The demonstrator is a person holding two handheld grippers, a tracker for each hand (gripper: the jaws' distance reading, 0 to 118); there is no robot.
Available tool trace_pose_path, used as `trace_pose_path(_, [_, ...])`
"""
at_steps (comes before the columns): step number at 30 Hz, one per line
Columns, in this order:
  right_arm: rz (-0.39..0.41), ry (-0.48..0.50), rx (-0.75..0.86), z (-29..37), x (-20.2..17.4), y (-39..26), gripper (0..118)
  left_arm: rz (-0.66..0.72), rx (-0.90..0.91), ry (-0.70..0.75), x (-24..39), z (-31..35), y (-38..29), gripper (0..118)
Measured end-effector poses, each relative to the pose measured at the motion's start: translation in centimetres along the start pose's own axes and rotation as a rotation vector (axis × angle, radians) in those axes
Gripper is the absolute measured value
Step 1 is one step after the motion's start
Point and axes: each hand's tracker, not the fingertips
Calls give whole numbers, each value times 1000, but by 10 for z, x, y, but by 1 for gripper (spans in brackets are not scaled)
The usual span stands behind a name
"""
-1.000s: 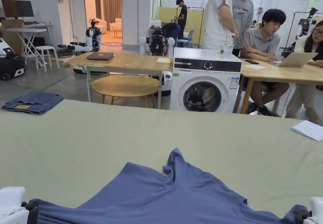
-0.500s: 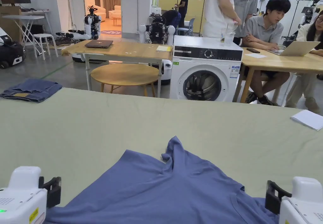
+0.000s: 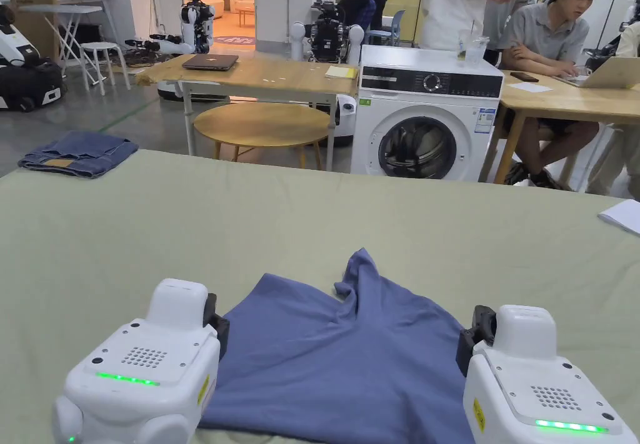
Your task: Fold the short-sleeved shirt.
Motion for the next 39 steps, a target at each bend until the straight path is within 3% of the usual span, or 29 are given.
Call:
trace_pose_path(5, [-6, 22, -34, -7, -2, -5, 0, 116, -136, 15, -34, -14, -8, 0])
trace_pose_path(12, [25, 38, -100, -24, -2, -15, 0, 222, -403, 48, -131, -42, -27, 0])
trace_pose_path(18, [37, 53, -147, -35, -6, -24, 0, 340, -618, 58, -168, -51, -35, 0])
trace_pose_path(19, [42, 53, -155, -37, -6, -26, 0, 363, -656, 41, -171, -54, -38, 4])
trace_pose_path(22, [46, 57, -172, -41, -7, -30, 0, 437, -704, 9, -172, -61, -46, 45])
trace_pose_path(25, [52, 58, -186, -44, -7, -33, 0, 446, -751, 32, -167, -78, -58, 52])
trace_pose_path(28, [57, 61, -197, -46, -6, -36, 0, 440, -808, 138, -165, -97, -73, 52])
trace_pose_path(30, [61, 57, -209, -47, -6, -38, 0, 460, -797, 125, -161, -101, -76, 52])
trace_pose_path(33, [56, 57, -224, -49, -3, -41, 0, 338, -784, 173, -146, -96, -68, 49])
trace_pose_path(35, [56, 53, -236, -51, -3, -43, 0, 272, -778, 199, -131, -94, -67, 34])
trace_pose_path(37, [57, 56, -250, -58, -2, -44, 0, 240, -759, 189, -129, -99, -67, 0])
trace_pose_path(39, [58, 61, -262, -66, 0, -42, 0, 198, -746, 197, -121, -96, -66, 0])
